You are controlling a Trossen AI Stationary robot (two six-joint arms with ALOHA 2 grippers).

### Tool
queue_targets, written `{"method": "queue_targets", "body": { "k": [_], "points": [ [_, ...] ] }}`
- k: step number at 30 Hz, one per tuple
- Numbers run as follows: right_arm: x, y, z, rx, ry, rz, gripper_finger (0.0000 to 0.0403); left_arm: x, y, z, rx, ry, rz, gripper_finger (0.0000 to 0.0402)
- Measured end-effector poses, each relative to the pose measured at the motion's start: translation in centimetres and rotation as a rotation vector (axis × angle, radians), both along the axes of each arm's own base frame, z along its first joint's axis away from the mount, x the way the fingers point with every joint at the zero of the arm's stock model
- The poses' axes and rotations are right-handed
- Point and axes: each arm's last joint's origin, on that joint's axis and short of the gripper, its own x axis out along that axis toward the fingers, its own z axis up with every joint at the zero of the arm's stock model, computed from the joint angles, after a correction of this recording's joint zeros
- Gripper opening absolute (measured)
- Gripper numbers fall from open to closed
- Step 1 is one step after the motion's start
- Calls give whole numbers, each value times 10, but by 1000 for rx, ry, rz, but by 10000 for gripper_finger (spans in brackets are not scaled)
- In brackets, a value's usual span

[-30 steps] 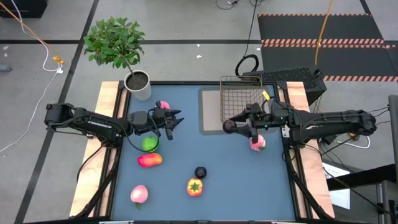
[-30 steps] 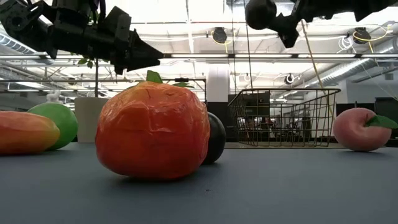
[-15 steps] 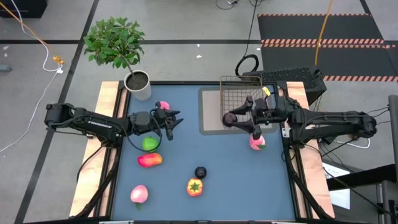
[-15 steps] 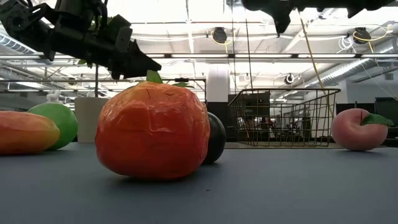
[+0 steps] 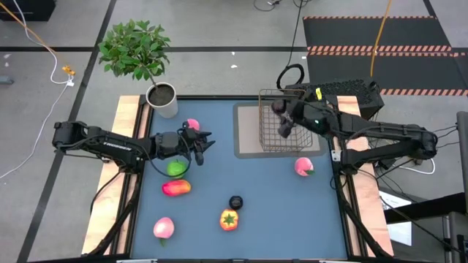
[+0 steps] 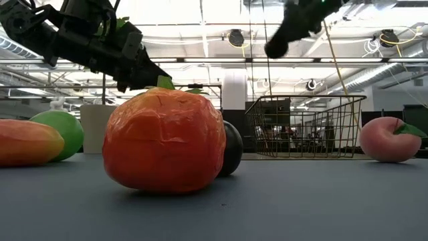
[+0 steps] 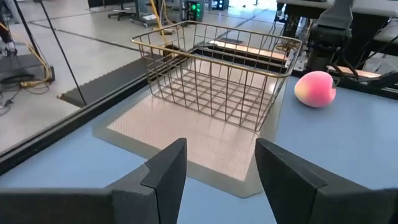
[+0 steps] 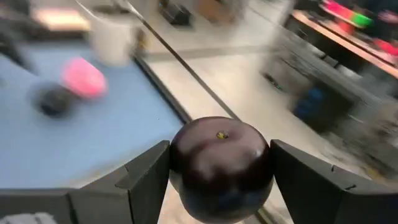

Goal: Build produce basket
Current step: Put the bottom right black plum into the gold wire basket

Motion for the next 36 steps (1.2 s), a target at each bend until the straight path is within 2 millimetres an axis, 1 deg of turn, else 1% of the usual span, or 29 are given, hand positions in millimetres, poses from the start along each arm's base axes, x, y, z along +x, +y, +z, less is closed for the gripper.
{"method": "queue_targets", "body": {
  "k": [5, 10, 13, 17, 25, 30, 36],
  "points": [
    [1, -28, -27, 71, 174, -151, 258, 0, 0, 0, -8, -3, 0, 191],
    [6, -47, -50, 137, 289, -237, 258, 0, -2, 0, -20, -4, -5, 191],
    [11, -57, -59, 190, 303, -207, 258, 0, -2, -2, -17, 11, -7, 191],
    [16, -72, -73, 311, 293, -137, 258, 0, -2, -2, -8, 23, -7, 191],
    [16, -104, -96, 458, 269, -127, 258, -1, -2, -3, 3, 30, -3, 191],
    [18, -112, -109, 493, 299, -153, 263, -1, -2, -6, 2, 62, -4, 191],
    [20, -113, -115, 501, 328, -146, 274, -3, -2, -9, -2, 102, -3, 191]
  ]
}}
